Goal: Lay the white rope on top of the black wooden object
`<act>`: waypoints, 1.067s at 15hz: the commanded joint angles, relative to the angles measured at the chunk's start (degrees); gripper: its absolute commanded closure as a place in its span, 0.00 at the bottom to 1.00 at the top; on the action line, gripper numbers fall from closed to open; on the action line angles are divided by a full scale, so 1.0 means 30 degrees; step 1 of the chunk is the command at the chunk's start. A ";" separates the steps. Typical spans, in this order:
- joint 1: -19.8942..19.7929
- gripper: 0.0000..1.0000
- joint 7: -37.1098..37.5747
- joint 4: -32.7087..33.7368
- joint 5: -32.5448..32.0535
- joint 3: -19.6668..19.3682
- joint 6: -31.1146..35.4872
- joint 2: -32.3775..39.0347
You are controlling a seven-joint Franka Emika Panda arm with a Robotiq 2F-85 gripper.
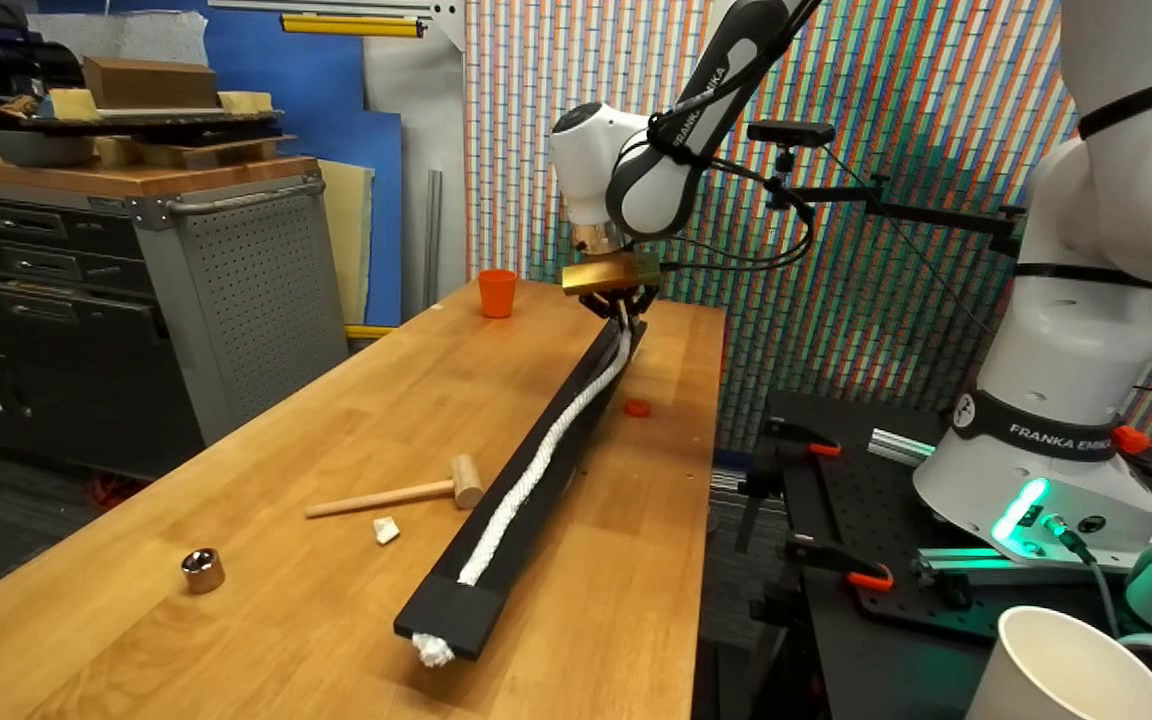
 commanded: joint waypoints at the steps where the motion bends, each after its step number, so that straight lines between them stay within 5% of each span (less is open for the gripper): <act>1: 0.0362 0.97 0.1575 0.0737 -0.0203 -0.0675 -0.0093 0.0779; 16: 0.0323 0.97 0.3995 0.1181 -0.0066 -0.0542 0.0330 0.1153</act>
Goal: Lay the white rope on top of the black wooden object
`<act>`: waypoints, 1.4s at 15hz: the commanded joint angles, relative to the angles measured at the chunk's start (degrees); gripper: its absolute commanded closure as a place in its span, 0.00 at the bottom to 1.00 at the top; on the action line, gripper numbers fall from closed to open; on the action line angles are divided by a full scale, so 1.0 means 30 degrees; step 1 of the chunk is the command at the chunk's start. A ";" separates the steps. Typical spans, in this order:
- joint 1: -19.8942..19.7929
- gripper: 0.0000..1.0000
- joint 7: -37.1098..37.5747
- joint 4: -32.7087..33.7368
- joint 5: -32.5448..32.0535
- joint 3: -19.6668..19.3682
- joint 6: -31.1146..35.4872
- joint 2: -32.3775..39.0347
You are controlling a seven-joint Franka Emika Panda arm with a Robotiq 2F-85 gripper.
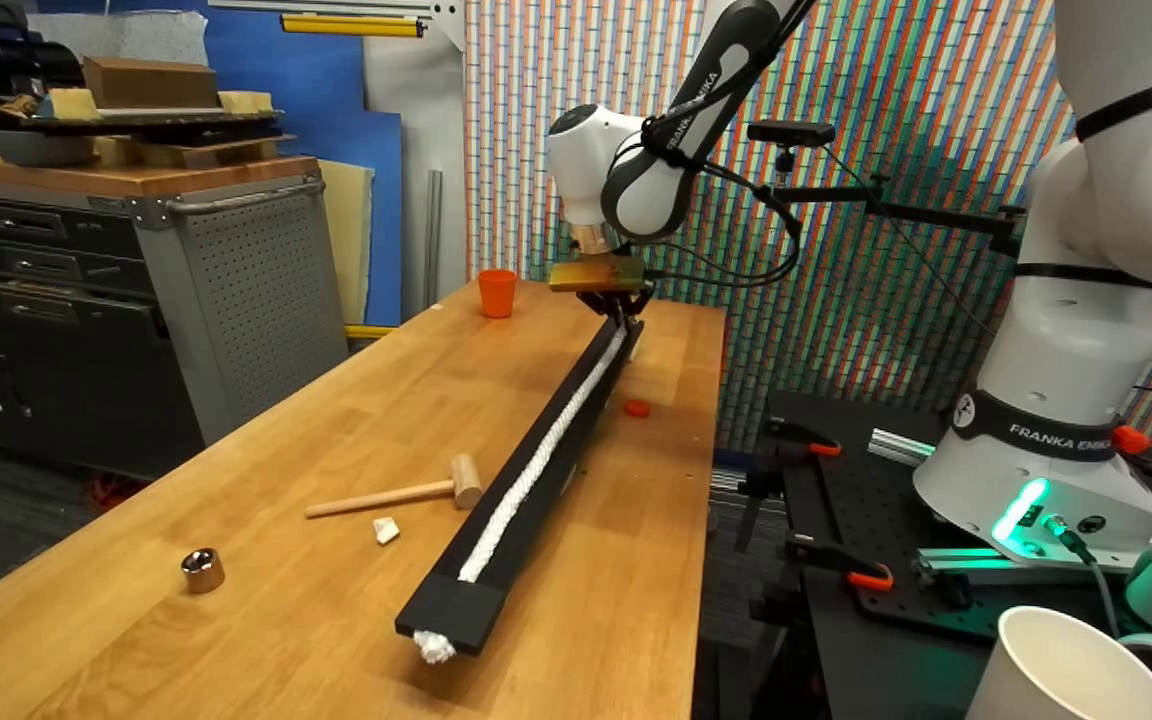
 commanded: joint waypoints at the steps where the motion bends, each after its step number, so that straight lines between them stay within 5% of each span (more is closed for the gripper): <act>1: 0.0304 0.97 0.0784 0.0673 -0.0102 -0.0367 0.0333 0.0721; 20: 0.0545 0.97 0.1668 0.0530 -0.1368 -0.0796 0.0583 0.0335; 21: 0.0536 0.64 0.1595 0.0368 -0.1373 -0.0800 0.0580 0.0137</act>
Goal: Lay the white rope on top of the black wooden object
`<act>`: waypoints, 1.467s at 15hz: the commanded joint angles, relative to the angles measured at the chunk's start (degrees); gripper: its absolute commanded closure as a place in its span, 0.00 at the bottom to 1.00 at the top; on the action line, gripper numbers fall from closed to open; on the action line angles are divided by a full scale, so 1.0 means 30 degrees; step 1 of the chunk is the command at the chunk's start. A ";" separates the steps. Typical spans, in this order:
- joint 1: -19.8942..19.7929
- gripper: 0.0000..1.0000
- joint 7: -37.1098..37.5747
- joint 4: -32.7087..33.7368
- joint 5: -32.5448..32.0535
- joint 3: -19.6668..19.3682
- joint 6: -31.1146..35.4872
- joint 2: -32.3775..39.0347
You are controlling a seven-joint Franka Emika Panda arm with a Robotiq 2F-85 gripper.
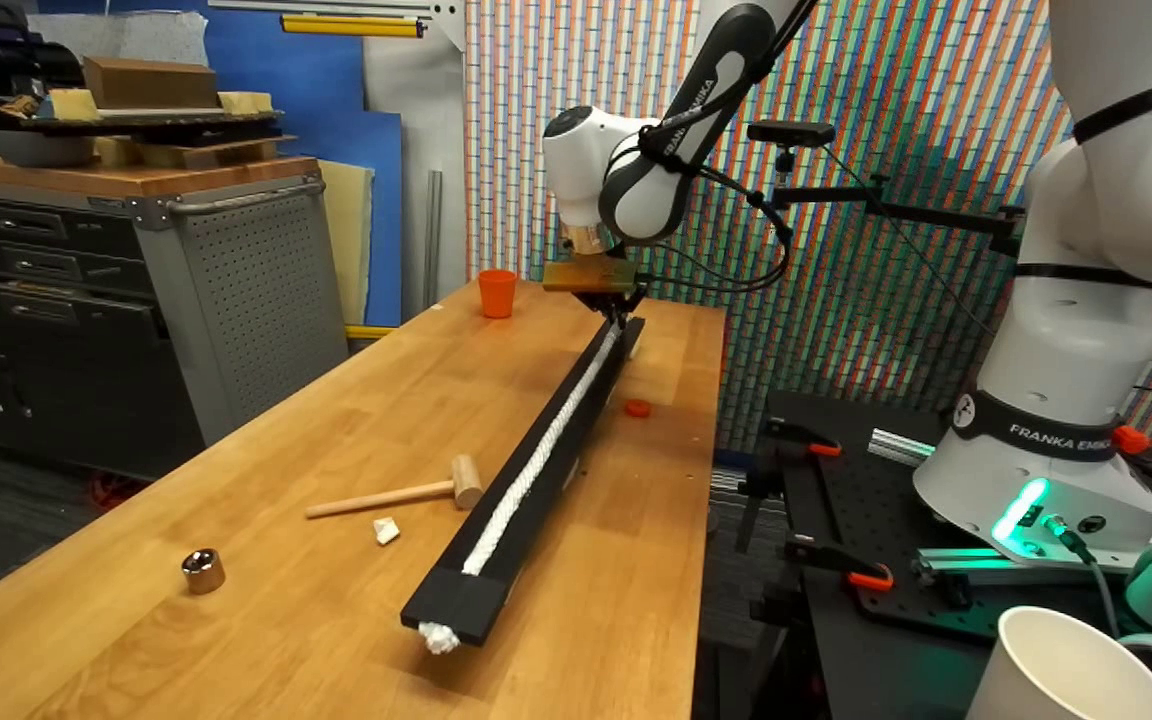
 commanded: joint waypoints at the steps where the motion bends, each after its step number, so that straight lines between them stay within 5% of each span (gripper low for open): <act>1: 0.0325 0.64 0.0339 -0.0301 -0.0625 -0.0611 0.0290 -0.0464; 9: 0.0266 0.03 -0.0012 -0.0394 -0.1010 -0.0767 0.0424 -0.1022; 16: -0.0204 0.00 -0.5164 -0.0958 0.0859 0.1316 0.1952 -0.3504; 20: -0.0525 0.00 -0.9538 -0.1331 0.4525 0.2667 0.1910 -0.5158; 22: 0.0049 0.00 -0.7868 -0.0567 0.3414 0.2042 0.1576 -0.4083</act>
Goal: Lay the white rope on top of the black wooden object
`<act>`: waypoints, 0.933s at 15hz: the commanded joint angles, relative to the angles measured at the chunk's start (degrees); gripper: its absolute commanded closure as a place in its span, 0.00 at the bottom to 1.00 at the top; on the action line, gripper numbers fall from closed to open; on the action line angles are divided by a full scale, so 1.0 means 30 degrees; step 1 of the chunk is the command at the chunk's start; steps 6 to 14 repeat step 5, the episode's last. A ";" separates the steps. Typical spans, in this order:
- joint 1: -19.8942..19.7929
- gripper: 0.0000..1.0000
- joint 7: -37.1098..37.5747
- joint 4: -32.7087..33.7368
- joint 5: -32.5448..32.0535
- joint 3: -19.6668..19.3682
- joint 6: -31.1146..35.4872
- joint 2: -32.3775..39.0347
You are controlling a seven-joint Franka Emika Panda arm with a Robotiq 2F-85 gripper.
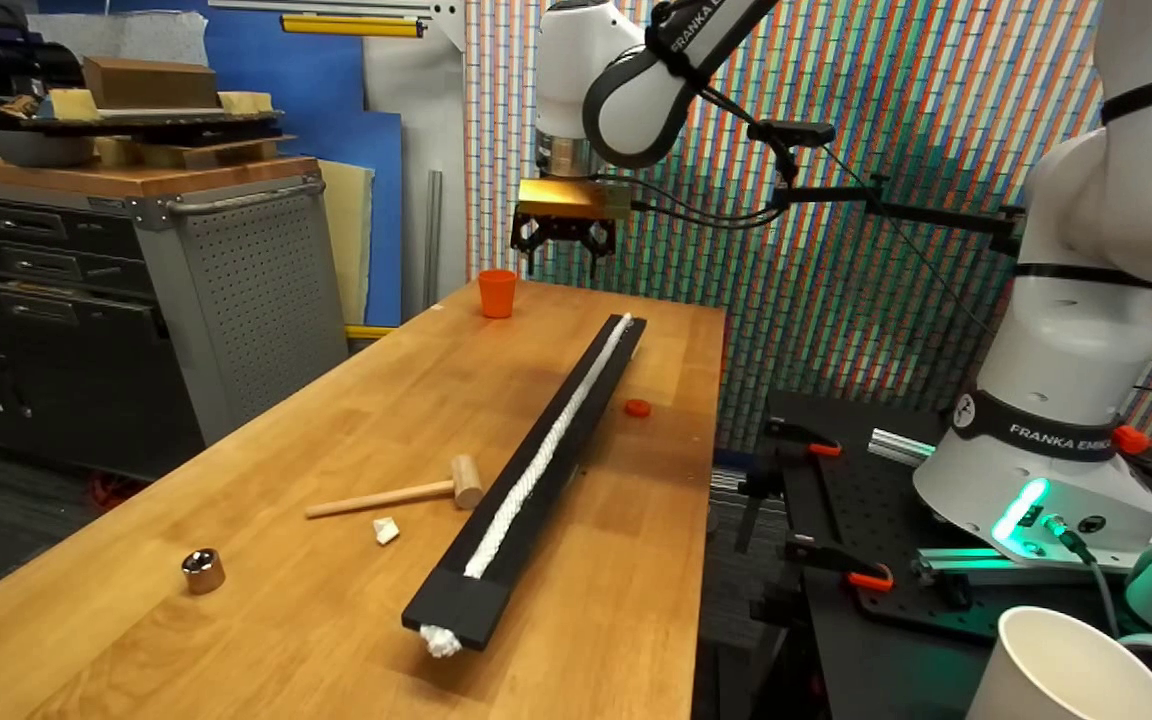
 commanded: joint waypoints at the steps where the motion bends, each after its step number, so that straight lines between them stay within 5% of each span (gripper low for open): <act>1: 0.0036 0.00 -0.0055 0.0017 0.0050 -0.0042 -0.0059 -0.0010; 14: 0.0062 0.00 -0.0059 0.0015 0.0061 -0.0162 -0.0044 0.0363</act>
